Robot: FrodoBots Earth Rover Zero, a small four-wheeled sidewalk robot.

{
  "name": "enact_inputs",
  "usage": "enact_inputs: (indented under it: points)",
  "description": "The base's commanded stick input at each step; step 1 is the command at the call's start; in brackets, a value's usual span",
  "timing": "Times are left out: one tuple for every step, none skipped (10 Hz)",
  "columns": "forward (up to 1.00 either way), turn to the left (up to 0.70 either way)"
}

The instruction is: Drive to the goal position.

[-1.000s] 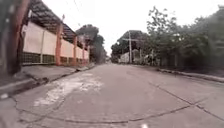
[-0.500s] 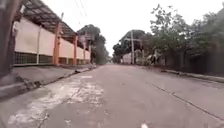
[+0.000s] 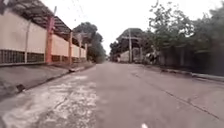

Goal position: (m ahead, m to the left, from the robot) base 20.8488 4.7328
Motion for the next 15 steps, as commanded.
enact_inputs:
  points:
    - [1.0,0.0]
    - [1.0,0.0]
    - [1.0,0.0]
    - [1.0,0.0]
    - [1.0,0.01]
    - [1.0,0.05]
    - [1.0,0.14]
    - [1.0,0.39]
    - [1.0,0.33]
    - [1.0,0.11]
    - [1.0,0.0]
    - [1.0,0.03]
    - [1.0,0.07]
    - [1.0,0.4]
    - [1.0,0.38]
